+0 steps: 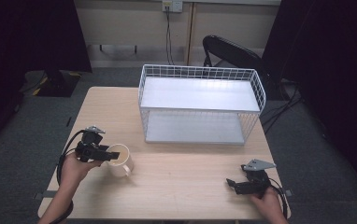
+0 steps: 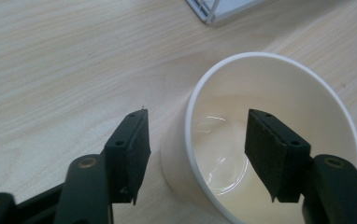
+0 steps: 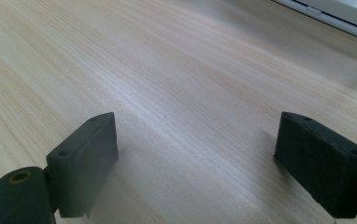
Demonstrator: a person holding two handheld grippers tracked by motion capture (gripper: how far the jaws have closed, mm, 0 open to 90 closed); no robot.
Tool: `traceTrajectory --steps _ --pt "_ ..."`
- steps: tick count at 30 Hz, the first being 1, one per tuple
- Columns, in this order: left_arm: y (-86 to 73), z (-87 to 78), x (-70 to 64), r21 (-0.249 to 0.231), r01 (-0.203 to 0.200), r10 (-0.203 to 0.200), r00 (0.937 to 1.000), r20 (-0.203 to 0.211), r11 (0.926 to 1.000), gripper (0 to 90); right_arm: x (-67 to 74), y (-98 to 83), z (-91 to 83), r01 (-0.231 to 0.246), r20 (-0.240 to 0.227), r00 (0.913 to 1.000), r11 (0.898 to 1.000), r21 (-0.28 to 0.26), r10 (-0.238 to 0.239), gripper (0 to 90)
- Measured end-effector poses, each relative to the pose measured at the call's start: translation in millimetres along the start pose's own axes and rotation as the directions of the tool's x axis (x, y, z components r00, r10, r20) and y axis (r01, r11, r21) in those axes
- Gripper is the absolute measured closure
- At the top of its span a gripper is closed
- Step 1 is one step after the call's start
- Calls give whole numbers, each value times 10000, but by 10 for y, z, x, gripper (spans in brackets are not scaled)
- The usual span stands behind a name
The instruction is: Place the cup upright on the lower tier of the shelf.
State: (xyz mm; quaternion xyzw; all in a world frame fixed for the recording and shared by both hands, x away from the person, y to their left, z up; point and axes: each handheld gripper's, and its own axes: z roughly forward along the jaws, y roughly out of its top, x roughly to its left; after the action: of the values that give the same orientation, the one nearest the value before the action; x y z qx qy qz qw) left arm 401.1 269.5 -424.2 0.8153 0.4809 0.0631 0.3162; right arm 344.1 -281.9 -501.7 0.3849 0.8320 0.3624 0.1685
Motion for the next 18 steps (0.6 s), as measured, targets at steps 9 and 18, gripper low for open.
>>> traceTrajectory --steps 9,18 --pt "-20 58 6 241 190 -189 9998 -64 9995 442 1 0 0 -6 8 10000 10000 1 6 125" --pt "-53 139 30 666 408 -401 9991 -115 9969 535 2 0 -1 -14 12 10000 10000 0 14 125"
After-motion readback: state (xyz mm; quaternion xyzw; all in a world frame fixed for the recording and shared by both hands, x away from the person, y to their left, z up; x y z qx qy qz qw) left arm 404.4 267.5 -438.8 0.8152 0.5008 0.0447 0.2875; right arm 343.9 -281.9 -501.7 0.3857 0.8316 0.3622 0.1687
